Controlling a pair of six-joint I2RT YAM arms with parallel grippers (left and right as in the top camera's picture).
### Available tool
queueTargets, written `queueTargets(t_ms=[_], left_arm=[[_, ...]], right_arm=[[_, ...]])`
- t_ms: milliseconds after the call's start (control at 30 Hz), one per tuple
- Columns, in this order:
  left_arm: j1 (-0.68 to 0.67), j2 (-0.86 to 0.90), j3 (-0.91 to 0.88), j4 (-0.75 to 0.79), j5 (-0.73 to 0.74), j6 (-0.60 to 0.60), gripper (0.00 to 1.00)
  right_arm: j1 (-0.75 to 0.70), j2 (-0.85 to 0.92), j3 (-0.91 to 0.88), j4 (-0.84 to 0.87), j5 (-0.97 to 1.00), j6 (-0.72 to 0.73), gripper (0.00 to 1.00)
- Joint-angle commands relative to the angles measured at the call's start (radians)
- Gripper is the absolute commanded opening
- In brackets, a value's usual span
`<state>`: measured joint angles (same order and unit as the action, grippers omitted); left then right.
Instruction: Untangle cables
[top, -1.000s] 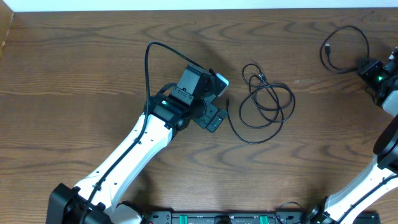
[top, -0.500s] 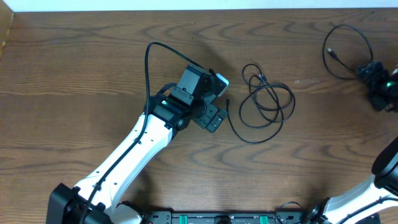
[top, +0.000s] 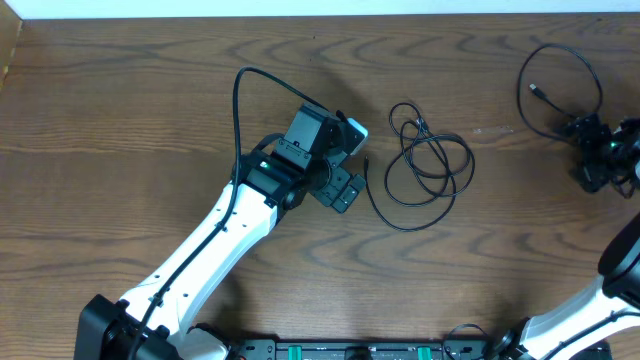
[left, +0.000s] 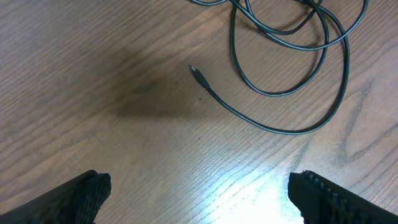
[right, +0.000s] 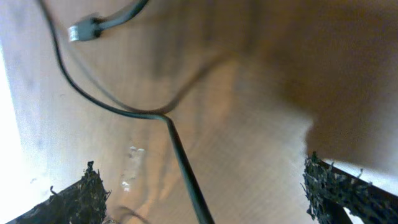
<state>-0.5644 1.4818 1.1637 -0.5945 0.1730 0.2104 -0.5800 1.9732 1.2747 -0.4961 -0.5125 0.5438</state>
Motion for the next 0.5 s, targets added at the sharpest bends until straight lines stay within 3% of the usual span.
queueTargets(t_ms=[0, 167, 333, 400, 467], left_arm=[[0.003, 0.003, 0.012, 0.0, -0.01, 0.002, 0.98], [0.003, 0.003, 0.012, 0.0, -0.009, 0.002, 0.98], [0.003, 0.003, 0.012, 0.0, -0.009, 0.002, 0.98], [0.003, 0.003, 0.012, 0.0, -0.009, 0.002, 0.98], [0.003, 0.003, 0.012, 0.0, -0.009, 0.002, 0.98]], right_arm=[[-0.002, 0.056, 0.002, 0.032, -0.209, -0.029, 0.99], [0.0, 0.052, 0.002, -0.032, -0.227, -0.158, 0.92], [0.001, 0.003, 0.002, 0.062, -0.29, -0.271, 0.98], [0.001, -0.018, 0.002, 0.071, -0.321, -0.169, 0.99], [0.001, -0.02, 0.002, -0.039, -0.314, 0.039, 0.99]])
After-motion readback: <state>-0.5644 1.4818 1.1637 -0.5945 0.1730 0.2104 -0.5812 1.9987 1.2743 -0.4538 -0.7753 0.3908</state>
